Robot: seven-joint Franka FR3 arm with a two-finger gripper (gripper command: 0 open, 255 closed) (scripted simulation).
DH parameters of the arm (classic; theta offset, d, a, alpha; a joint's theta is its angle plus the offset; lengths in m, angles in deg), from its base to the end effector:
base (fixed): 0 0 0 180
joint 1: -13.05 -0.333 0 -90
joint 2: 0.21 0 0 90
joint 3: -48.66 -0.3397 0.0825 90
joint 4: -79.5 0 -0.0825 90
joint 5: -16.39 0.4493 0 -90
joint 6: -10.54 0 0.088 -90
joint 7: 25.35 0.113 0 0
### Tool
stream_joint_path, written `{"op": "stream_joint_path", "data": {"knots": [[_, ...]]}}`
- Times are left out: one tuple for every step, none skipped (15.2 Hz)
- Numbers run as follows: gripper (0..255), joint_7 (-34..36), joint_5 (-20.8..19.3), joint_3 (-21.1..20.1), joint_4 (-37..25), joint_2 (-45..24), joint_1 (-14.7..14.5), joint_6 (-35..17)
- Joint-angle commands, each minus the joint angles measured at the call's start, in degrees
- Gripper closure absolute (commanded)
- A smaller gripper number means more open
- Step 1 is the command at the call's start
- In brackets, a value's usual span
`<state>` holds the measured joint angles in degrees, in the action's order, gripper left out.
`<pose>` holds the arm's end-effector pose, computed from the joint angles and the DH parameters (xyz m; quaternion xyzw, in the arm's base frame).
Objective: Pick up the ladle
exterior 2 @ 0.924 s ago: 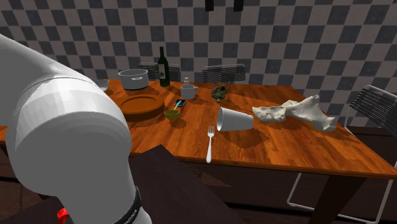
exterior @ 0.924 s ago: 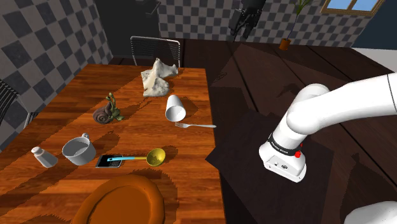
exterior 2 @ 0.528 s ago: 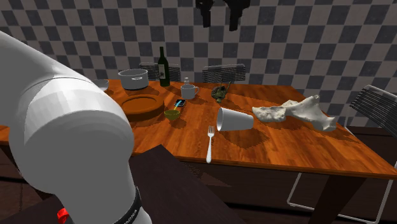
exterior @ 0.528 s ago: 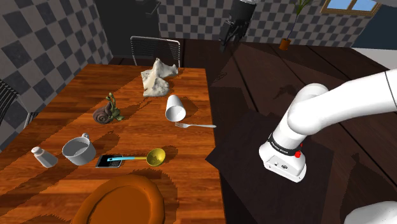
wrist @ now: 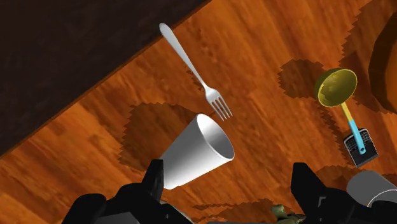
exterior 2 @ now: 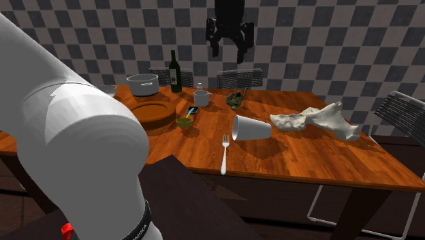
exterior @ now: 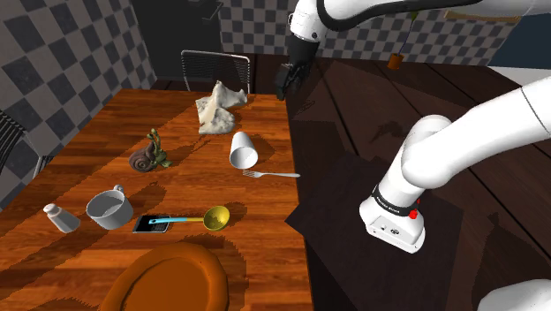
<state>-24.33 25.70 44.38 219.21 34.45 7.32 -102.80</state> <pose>0.4251 0.0887 0.5229 -0.9948 -0.0463 -0.0667 0.0617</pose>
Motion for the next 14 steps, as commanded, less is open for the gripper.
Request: {"op": "stream_joint_path", "data": {"knots": [[0, -0.69, 1.06, -0.92, 1.13, -2.4, -1.22, -3.76], [0, -1.1, 1.55, -1.34, 1.42, -3.81, -1.8, -5.52], [0, -1.51, 2.03, -1.77, 1.64, -5.28, -2.37, -7.25], [0, -1.94, 2.51, -2.19, 1.8, -6.79, -2.95, -8.98], [0, -2.37, 2.98, -2.61, 1.89, -8.35, -3.52, -10.69], [0, -2.81, 3.44, -3.04, 1.91, -9.96, -4.09, -12.38], [0, -3.25, 3.89, -3.46, 1.87, -11.61, -4.66, -14.05], [0, -3.7, 4.33, -3.89, 1.77, -13.29, -5.21, -15.69], [0, -4.15, 4.75, -4.32, 1.6, -15.02, -5.76, -17.3], [0, -4.61, 5.16, -4.76, 1.36, -16.77, -6.29, -18.89], [0, -5.07, 5.55, -5.2, 1.06, -18.56, -6.81, -20.44], [0, -5.53, 5.91, -5.64, 0.7, -20.37, -7.33, -21.97], [0, -5.98, 6.24, -6.08, 0.28, -22.21, -7.84, -23.45], [0, -6.42, 6.55, -6.52, -0.19, -24.06, -8.34, -24.9]]}}
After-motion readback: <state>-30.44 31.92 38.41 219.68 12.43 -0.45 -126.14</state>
